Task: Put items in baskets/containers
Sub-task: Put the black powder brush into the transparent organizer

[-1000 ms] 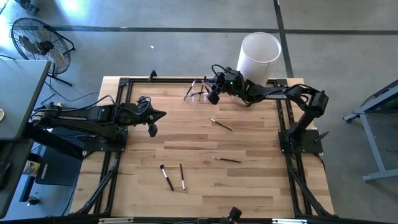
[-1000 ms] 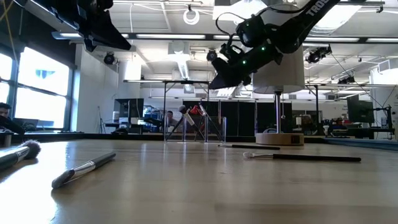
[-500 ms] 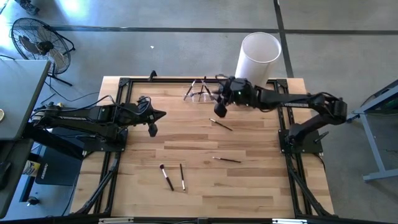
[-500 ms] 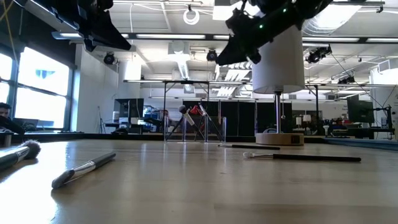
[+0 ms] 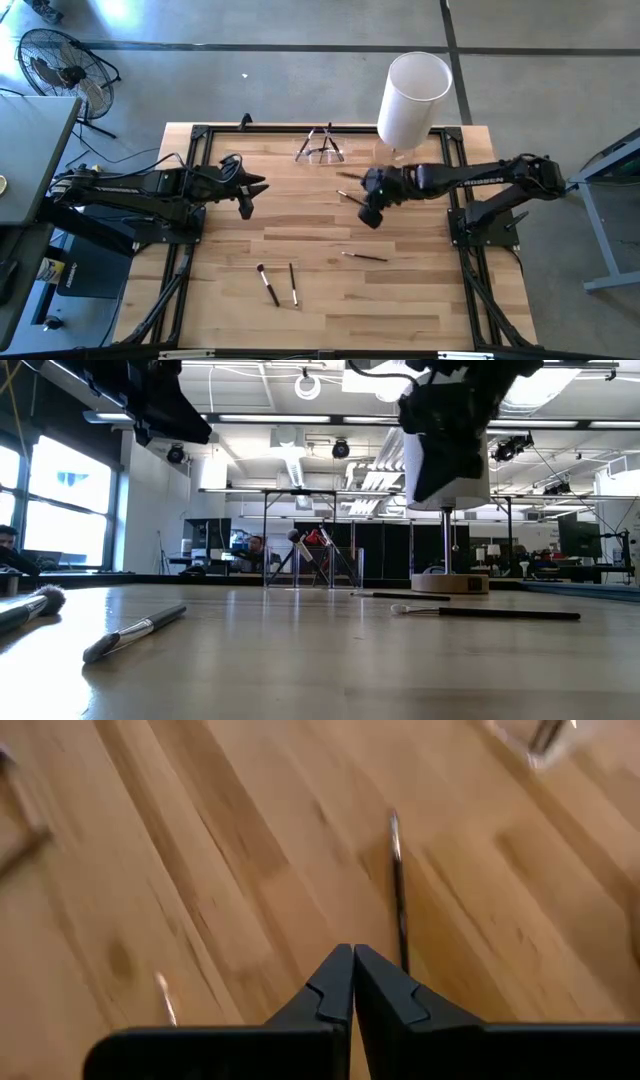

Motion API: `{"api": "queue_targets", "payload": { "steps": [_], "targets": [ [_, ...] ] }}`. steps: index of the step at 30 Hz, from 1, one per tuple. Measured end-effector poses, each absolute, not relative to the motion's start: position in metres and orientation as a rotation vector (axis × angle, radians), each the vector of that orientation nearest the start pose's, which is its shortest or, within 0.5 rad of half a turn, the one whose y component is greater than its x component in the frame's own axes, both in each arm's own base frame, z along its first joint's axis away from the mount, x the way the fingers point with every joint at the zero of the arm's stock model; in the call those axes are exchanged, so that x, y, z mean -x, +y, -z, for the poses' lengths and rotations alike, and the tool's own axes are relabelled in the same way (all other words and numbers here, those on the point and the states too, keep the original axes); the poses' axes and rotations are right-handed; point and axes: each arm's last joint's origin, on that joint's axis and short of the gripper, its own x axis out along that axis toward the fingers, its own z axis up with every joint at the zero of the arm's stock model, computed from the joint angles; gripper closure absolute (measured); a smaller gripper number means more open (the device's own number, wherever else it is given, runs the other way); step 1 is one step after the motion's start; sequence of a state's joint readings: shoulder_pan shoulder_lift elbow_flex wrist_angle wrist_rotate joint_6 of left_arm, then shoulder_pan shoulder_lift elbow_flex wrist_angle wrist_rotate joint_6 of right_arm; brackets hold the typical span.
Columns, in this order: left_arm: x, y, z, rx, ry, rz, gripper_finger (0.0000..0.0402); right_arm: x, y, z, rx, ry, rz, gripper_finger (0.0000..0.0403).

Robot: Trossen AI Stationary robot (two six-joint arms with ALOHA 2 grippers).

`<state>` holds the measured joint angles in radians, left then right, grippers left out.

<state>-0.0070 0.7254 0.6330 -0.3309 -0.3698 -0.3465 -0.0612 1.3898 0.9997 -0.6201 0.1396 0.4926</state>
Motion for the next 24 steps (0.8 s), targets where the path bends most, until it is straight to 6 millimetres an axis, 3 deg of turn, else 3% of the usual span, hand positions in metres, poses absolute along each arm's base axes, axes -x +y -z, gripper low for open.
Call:
{"api": "queue_targets", "payload": {
  "steps": [5,13,19,24],
  "targets": [
    [-0.162,0.006,-0.285,0.374,0.378,-0.468,0.0280,-0.260,-0.001,-0.243,-0.306,1.026,0.459,0.0401],
    [-0.205,-0.017,-0.293,0.509,0.603,-0.667,0.0280,-0.232,0.012,-0.243,-0.144,1.120,0.521,0.0401],
    [-0.238,-0.030,-0.299,0.777,0.841,-0.874,0.0280,-0.195,0.015,-0.229,-0.262,1.028,0.424,0.0401],
    [-0.254,-0.051,-0.297,0.927,0.888,-0.995,0.0280,-0.172,0.018,-0.219,-0.382,0.890,0.290,0.0402]
  ]
}}
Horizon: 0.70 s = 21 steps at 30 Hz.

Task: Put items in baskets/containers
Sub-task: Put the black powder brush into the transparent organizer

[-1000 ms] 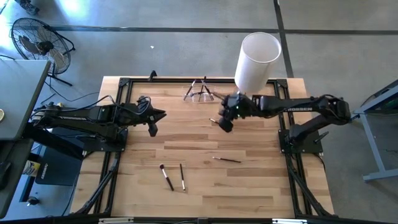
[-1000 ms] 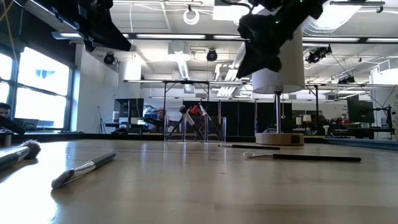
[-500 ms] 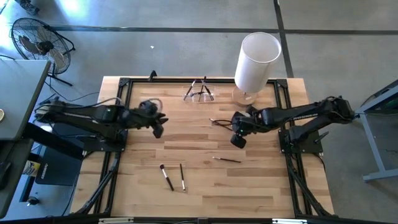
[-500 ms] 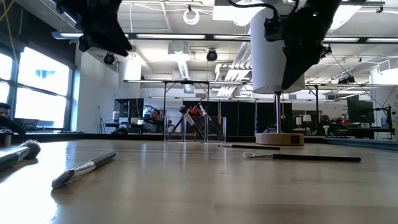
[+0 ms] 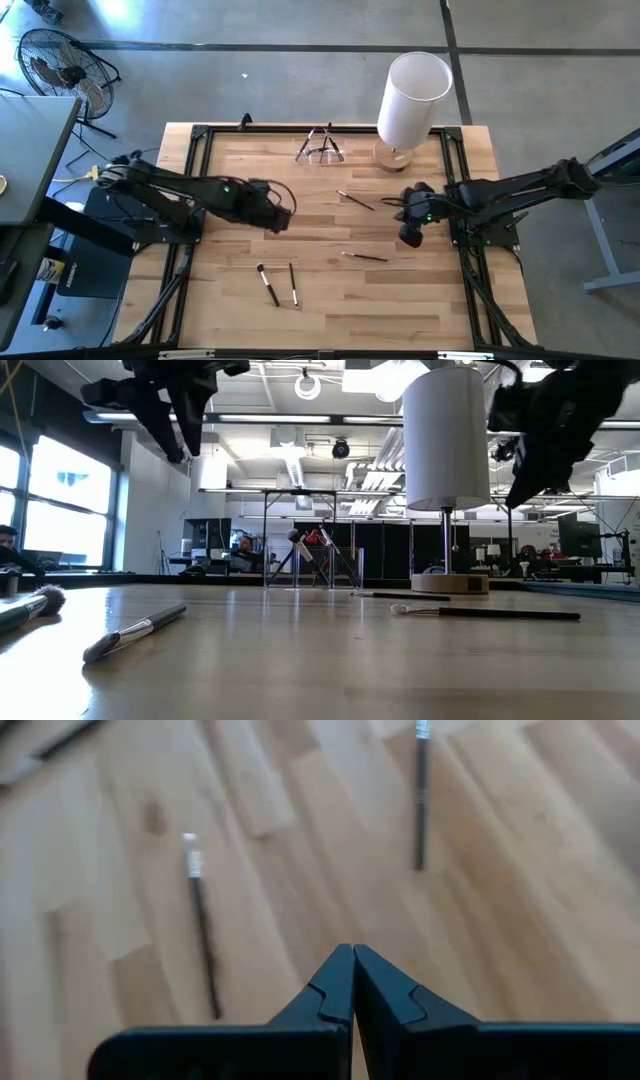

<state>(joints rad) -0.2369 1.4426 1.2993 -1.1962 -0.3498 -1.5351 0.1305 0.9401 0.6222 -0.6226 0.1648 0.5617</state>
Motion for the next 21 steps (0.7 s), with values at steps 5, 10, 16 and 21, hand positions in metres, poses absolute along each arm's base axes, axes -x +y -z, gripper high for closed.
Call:
{"api": "queue_targets", "payload": {
  "steps": [5,10,16,21],
  "targets": [
    [-0.254,-0.079,-0.286,1.107,0.887,-1.074,0.0280,-0.155,0.018,-0.208,-0.422,0.841,0.212,0.0402],
    [-0.252,-0.108,-0.269,1.180,0.902,-1.153,0.0272,-0.148,0.018,-0.202,-0.403,0.852,0.166,0.0402],
    [-0.255,-0.125,-0.250,1.261,0.938,-1.274,0.0238,-0.149,0.019,-0.202,-0.382,0.863,0.123,0.0402],
    [-0.262,-0.129,-0.235,1.253,0.991,-1.317,0.0192,-0.149,0.019,-0.202,-0.359,0.864,0.110,0.0402]
  ]
}}
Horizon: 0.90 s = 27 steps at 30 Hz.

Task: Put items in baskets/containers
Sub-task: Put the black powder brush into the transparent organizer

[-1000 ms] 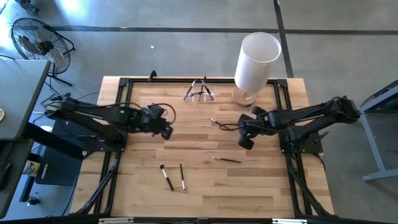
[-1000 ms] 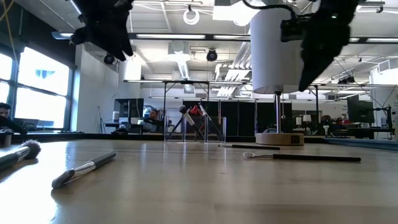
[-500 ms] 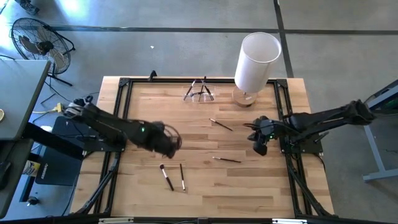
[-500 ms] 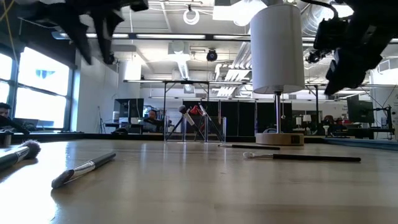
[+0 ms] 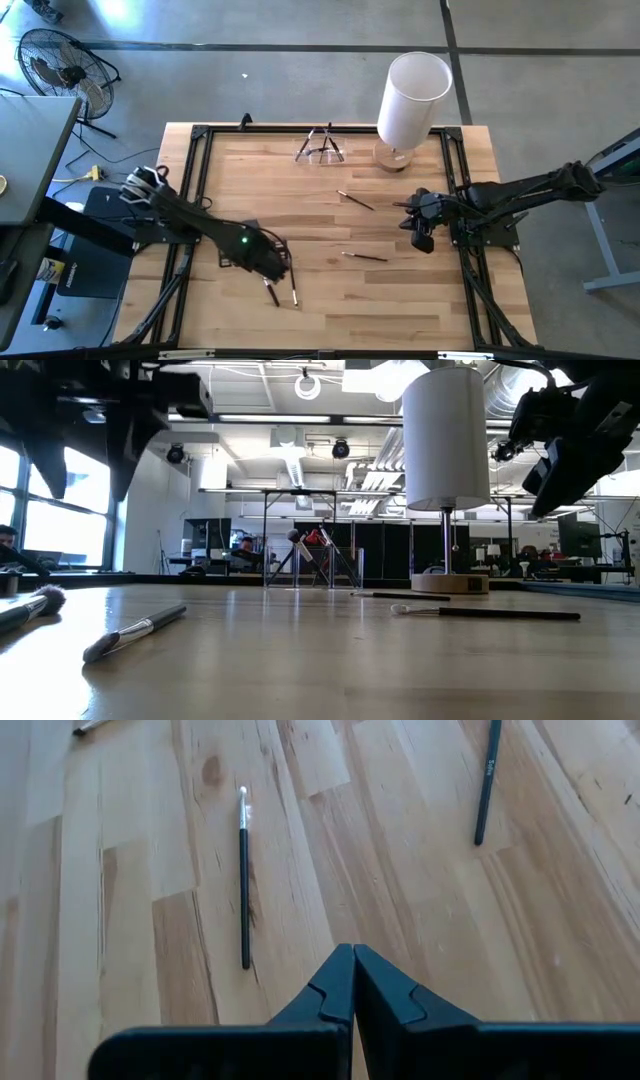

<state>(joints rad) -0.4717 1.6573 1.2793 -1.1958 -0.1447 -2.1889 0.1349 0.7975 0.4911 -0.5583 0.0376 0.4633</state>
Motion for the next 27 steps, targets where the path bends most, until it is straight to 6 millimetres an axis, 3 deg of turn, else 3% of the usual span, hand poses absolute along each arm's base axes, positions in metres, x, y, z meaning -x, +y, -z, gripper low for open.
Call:
{"api": "queue_targets", "payload": {
  "steps": [8,11,19,27],
  "targets": [
    [-0.269,-0.135,-0.212,1.245,1.061,-1.448,0.0163,-0.149,0.020,-0.202,-0.348,0.869,0.086,0.0402],
    [-0.270,-0.135,-0.210,1.268,1.054,-1.426,0.0163,-0.149,0.020,-0.202,-0.348,0.869,0.085,0.0402],
    [-0.266,-0.135,-0.174,1.366,1.065,-1.391,0.0163,-0.149,0.020,-0.202,-0.333,0.871,0.074,0.0403],
    [-0.263,-0.129,-0.151,1.441,1.049,-1.361,0.0163,-0.149,0.020,-0.202,-0.333,0.871,0.073,0.0403]
  ]
}}
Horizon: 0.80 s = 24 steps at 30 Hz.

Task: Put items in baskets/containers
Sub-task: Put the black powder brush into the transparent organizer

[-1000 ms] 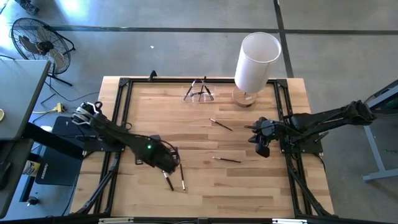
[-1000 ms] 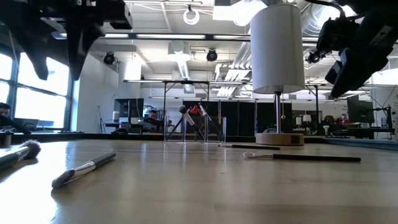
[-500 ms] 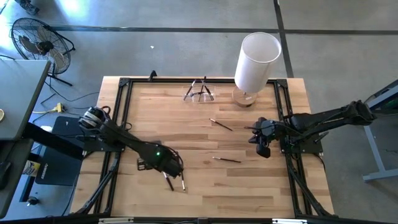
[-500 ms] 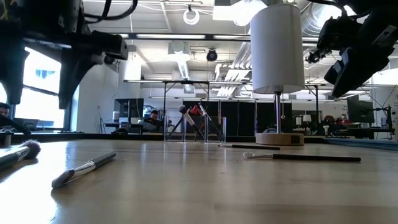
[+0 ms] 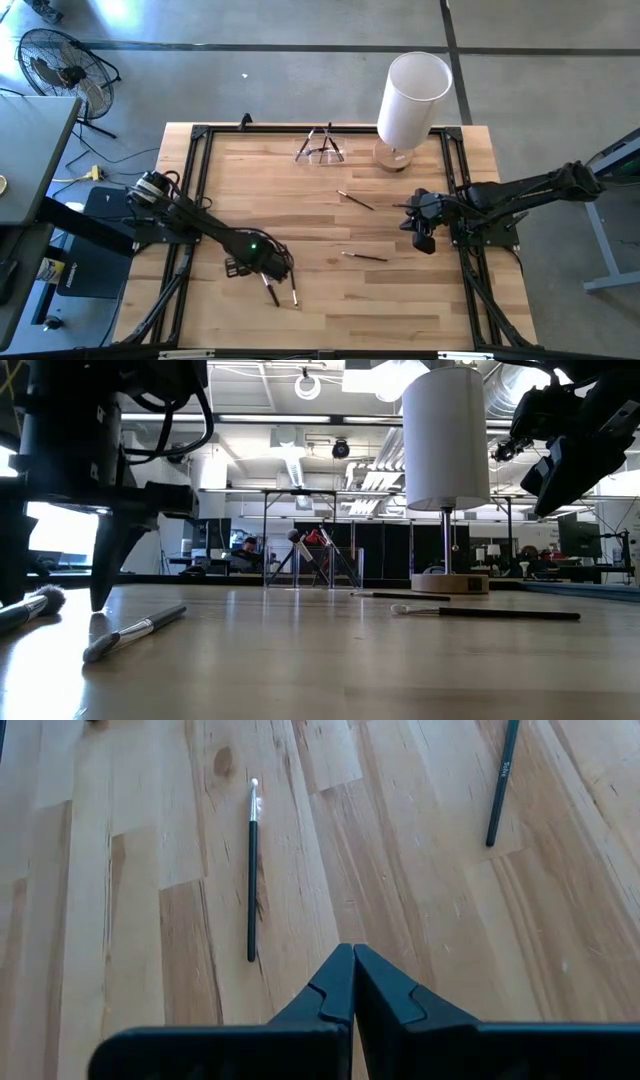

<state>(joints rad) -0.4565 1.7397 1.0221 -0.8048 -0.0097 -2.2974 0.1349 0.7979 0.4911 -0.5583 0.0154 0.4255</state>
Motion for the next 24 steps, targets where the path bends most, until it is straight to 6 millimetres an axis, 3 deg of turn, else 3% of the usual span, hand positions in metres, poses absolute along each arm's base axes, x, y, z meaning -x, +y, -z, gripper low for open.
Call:
{"api": "queue_targets", "payload": {
  "steps": [4,7,16,24],
  "targets": [
    [-0.261,-0.126,-0.147,1.463,1.037,-1.370,0.0170,-0.149,0.020,-0.202,-0.327,0.872,0.070,0.0403],
    [-0.262,-0.125,-0.146,1.474,1.036,-1.363,0.0199,-0.149,0.020,-0.202,-0.326,0.872,0.071,0.0402],
    [-0.267,-0.121,-0.145,1.473,1.069,-1.311,0.0382,-0.149,0.020,-0.202,-0.306,0.868,0.065,0.0402],
    [-0.272,-0.112,-0.155,1.391,1.052,-1.226,0.0396,-0.149,0.020,-0.202,-0.294,0.869,0.056,0.0402]
  ]
}}
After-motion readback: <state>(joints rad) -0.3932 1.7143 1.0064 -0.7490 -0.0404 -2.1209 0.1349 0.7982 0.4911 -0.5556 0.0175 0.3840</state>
